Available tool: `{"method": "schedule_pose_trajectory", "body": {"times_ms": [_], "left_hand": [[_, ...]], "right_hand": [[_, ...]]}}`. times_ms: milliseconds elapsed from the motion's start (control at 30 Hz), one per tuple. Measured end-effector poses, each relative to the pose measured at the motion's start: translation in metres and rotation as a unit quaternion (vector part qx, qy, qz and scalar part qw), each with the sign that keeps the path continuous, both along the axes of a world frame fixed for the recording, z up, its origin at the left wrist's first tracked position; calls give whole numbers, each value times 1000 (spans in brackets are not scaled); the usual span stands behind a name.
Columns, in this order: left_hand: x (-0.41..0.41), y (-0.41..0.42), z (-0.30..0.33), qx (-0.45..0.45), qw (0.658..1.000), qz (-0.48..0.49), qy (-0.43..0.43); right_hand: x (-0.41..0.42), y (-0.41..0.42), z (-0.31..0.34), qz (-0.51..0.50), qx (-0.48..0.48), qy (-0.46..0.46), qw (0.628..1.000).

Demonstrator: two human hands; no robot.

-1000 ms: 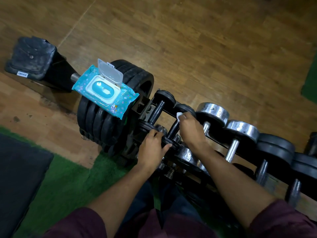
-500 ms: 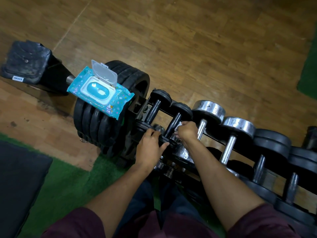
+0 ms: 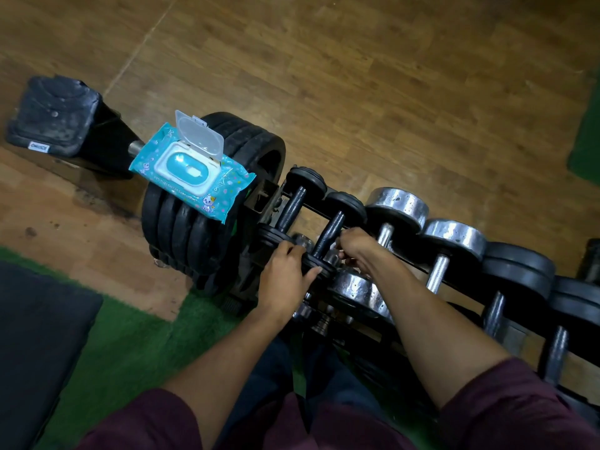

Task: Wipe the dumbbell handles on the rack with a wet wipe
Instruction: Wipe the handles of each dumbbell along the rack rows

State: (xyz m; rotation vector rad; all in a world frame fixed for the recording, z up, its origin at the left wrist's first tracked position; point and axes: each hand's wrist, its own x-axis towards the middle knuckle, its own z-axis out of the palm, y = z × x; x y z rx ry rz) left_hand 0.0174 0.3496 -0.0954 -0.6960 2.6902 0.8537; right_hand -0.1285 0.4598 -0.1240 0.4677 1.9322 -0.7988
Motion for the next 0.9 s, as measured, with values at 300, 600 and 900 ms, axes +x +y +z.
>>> {"method": "schedule_pose_trajectory", "body": {"times_ms": [300, 600, 900], "left_hand": [[0, 1, 1, -5, 1000, 2, 1], [0, 3, 1, -4, 1000, 11, 0], [0, 5, 3, 5, 1000, 20, 2]], "right_hand": [[-5, 2, 3, 190, 19, -73, 979], [-5, 4, 4, 227, 24, 8, 974], [11, 4, -13, 67, 33, 86, 993]]}}
